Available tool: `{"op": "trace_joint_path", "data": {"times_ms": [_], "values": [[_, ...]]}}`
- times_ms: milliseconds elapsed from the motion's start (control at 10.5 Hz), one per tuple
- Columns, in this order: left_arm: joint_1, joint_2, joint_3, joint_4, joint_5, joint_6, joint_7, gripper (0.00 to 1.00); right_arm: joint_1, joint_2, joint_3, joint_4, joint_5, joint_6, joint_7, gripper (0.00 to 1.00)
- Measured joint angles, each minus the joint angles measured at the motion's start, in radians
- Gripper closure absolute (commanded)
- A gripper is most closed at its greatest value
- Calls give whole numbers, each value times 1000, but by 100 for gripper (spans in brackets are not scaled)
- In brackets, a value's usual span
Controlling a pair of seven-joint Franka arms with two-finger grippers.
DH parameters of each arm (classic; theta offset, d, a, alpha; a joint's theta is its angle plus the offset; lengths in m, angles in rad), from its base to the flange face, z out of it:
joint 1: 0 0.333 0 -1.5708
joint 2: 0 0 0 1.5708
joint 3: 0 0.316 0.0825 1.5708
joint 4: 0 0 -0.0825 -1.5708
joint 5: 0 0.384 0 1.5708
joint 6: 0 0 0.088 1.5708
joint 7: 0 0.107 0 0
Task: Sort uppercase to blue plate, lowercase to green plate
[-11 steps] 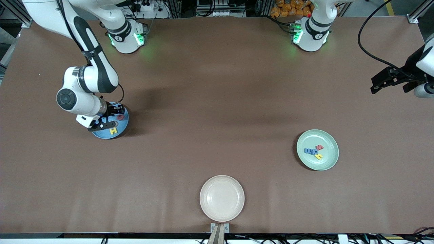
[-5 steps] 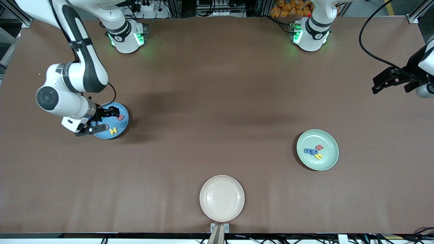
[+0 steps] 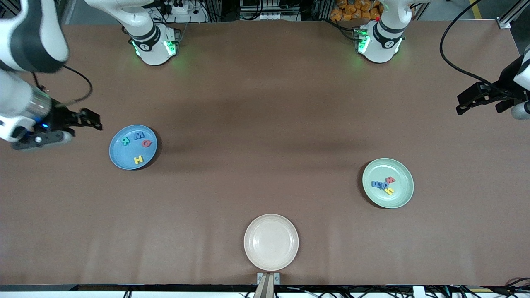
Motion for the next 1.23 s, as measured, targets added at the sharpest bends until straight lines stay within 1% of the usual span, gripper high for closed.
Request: {"op": "trace_joint_path", "data": {"times_ms": [190, 474, 1234], "values": [[0, 0, 0, 15, 0, -7, 0, 0, 0, -6, 1, 88, -5, -70, 1, 11], [-1, -3, -1, 24, 0, -18, 0, 0, 0, -4, 1, 145, -8, -87, 8, 12], [-2, -11, -13, 26, 0, -48, 0, 0, 0, 10, 1, 165, -20, -89, 37, 12]]}}
